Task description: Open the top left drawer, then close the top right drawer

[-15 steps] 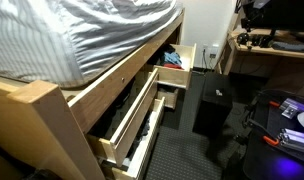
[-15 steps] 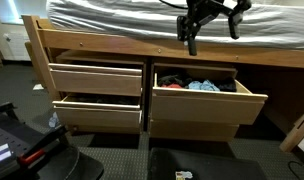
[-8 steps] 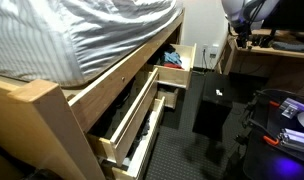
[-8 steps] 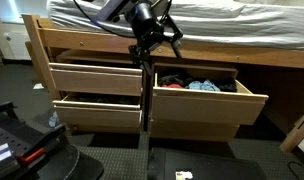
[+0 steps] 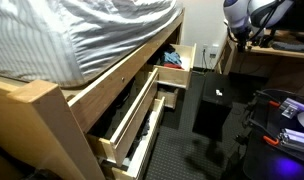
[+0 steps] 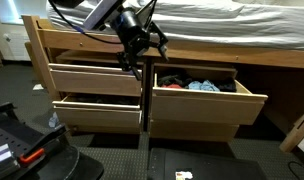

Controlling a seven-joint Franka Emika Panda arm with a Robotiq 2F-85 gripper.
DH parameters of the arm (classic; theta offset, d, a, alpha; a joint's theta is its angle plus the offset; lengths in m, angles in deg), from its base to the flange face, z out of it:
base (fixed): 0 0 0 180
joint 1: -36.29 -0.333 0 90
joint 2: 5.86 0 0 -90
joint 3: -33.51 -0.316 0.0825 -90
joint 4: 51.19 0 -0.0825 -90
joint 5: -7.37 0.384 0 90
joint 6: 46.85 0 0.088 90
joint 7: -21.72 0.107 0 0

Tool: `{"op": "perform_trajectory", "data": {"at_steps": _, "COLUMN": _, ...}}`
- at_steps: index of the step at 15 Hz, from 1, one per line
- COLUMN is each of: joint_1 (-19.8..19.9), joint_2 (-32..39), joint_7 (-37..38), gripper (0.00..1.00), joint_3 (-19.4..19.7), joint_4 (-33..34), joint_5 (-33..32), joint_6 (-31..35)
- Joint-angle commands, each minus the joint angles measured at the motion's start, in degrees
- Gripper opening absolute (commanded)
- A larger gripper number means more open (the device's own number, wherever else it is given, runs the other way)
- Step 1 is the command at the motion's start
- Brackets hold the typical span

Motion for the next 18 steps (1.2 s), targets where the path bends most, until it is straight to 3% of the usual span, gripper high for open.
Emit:
{"op": "perform_trajectory", "data": {"at_steps": 1, "joint_1": -3.8, "joint_2": -0.2, "joint_7": 0.1, "gripper": 1.0, "joint_3": -6.2, "joint_4": -6.2, "joint_5": 1.7, "joint_6": 3.5}}
{"op": "perform_trajectory", "data": {"at_steps": 5, "joint_1": -10.4, "joint_2": 0.4, "joint_7": -0.7, "gripper": 1.0, "joint_3": -14.7, "joint_4": -10.8, "joint_5": 8.7, "joint_6": 8.9}}
{"op": "perform_trajectory", "data": {"at_steps": 7, "joint_1": -11.8, "joint_2": 0.9, "joint_7": -5.8, "gripper": 1.0, "joint_3": -17.1, "joint_4": -10.8, "joint_5": 15.4, "joint_6": 12.6}}
{"op": "perform_trajectory", "data": {"at_steps": 8, "joint_1": -12.1, "joint_2": 0.7, "joint_7": -8.7, "gripper": 1.0, "joint_3": -17.6, "joint_4": -10.9, "joint_5": 17.5, "joint_6": 14.7}}
{"op": "perform_trajectory", "data": {"at_steps": 9, "joint_1": -13.3, "joint_2": 1.3, "joint_7": -3.4, "gripper": 1.0, "joint_3": -16.8, "joint_4": -10.1, "joint_5": 14.7, "joint_6": 11.1}}
{"op": "perform_trajectory", "data": {"at_steps": 12, "joint_1": -13.8, "joint_2": 1.3, "joint_7": -6.3, "gripper": 1.0, "joint_3": -17.3, "joint_4": -10.1, "joint_5": 16.8, "joint_6": 13.0}}
{"op": "perform_trajectory", "data": {"at_steps": 13, "joint_1": -13.6, "joint_2": 1.4, "joint_7": -3.5, "gripper": 1.0, "joint_3": -16.1, "joint_4": -9.2, "joint_5": 14.3, "joint_6": 10.7}}
{"op": "perform_trajectory", "data": {"at_steps": 14, "joint_1": -12.1, "joint_2": 2.0, "joint_7": -2.4, "gripper": 1.0, "joint_3": -15.1, "joint_4": -8.8, "joint_5": 15.6, "joint_6": 15.4}}
{"op": "perform_trajectory", "data": {"at_steps": 15, "joint_1": -10.4, "joint_2": 4.3, "joint_7": -8.9, "gripper": 1.0, "joint_3": -15.0, "joint_4": -8.1, "joint_5": 21.1, "joint_6": 20.8}}
{"op": "perform_trajectory", "data": {"at_steps": 18, "joint_1": -9.7, "joint_2": 11.4, "joint_7": -16.0, "gripper": 1.0, "joint_3": -14.9, "joint_4": -5.6, "joint_5": 29.1, "joint_6": 30.8}}
